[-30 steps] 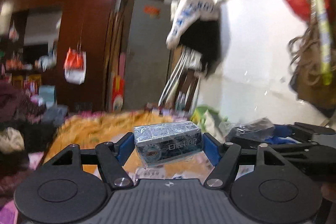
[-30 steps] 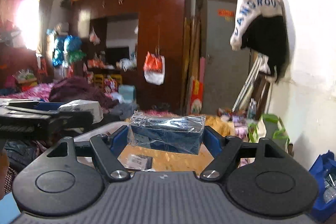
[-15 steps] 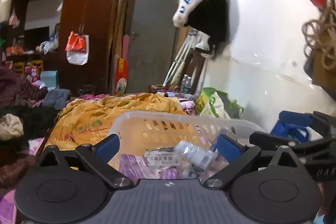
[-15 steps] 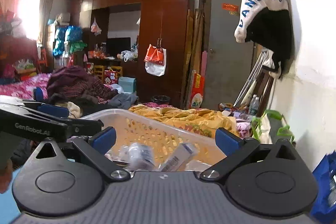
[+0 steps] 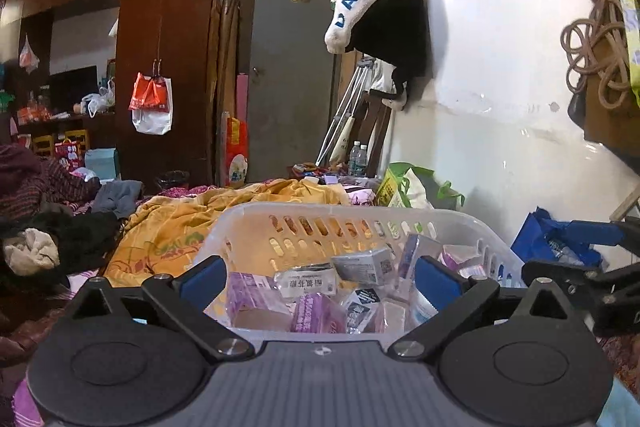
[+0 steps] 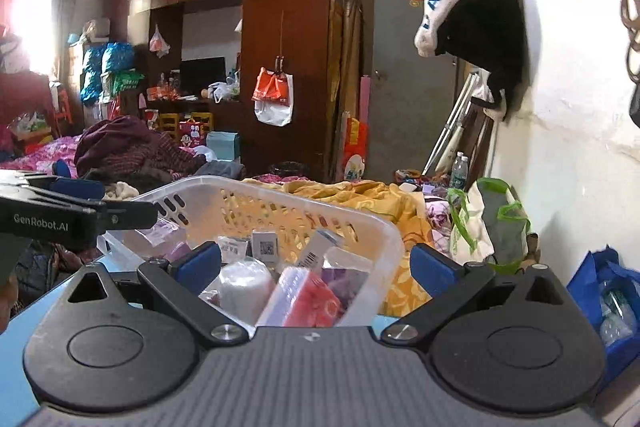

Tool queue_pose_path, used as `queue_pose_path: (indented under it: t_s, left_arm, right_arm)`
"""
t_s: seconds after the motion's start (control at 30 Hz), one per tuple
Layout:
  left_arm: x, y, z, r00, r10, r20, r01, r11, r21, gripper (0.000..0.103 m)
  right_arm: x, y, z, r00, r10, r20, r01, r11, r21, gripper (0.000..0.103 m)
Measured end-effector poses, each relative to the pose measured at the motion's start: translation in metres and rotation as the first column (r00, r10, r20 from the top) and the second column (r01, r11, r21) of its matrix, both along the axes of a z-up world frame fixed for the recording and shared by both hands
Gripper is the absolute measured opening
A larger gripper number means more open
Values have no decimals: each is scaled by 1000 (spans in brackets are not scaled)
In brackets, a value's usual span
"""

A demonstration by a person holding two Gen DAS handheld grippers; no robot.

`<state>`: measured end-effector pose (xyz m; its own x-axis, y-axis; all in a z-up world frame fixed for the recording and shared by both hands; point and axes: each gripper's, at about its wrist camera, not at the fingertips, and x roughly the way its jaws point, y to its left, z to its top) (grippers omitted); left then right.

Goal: Organize objects

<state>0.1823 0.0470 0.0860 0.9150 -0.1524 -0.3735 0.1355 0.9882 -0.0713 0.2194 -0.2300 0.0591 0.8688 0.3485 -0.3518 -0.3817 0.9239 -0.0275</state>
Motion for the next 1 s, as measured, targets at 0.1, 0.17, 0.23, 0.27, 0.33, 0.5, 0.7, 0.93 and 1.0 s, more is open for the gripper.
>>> queue_pose_path:
  t_s: [0.1, 0.17, 0.23, 0.27, 0.33, 0.5, 0.7, 0.93, 1.0]
  left_arm:
    - [-4, -6, -1, 1000, -14, -11, 14, 1000, 9, 101]
    - [-8, -8, -1, 999, -37, -9, 37, 999, 1, 101]
    - [-10, -10, -1, 999, -52, -8, 52, 999, -6, 101]
    - [-12, -11, 0, 998, -58, -6, 58, 998, -8, 101]
    - [-14, -13, 1, 999, -51, -1, 51, 999, -7, 101]
    - [-21, -18, 0, 999, -38, 6, 38, 999, 11, 101]
    - [-25, -24, -2, 1000, -22, 6, 22, 999, 40, 101]
    - [-28, -33, -8, 1000, -7, 1, 7, 997, 78, 101]
    - [-28, -33, -10, 1000, -10, -3, 10, 997, 75, 101]
  right_arm:
    - [-1, -7, -1, 1000, 3, -15, -3, 1000, 25, 103]
    - [-2, -10, -3, 1000, 6, -27, -5, 999, 35, 103]
    - [-1, -12, -6, 999, 7, -38, -6, 999, 37, 103]
    - [-1, -12, -6, 999, 4, -38, -2, 999, 36, 103]
    - [-2, -12, -7, 999, -6, -38, 7, 999, 34, 103]
    - [-2, -17, -10, 999, -4, -51, 8, 998, 67, 103]
    - [-3, -17, -15, 999, -18, -50, 20, 998, 51, 103]
    - [-6, -20, -20, 997, -42, -58, 45, 998, 40, 103]
    - [-7, -21, -19, 998, -38, -58, 41, 998, 49, 103]
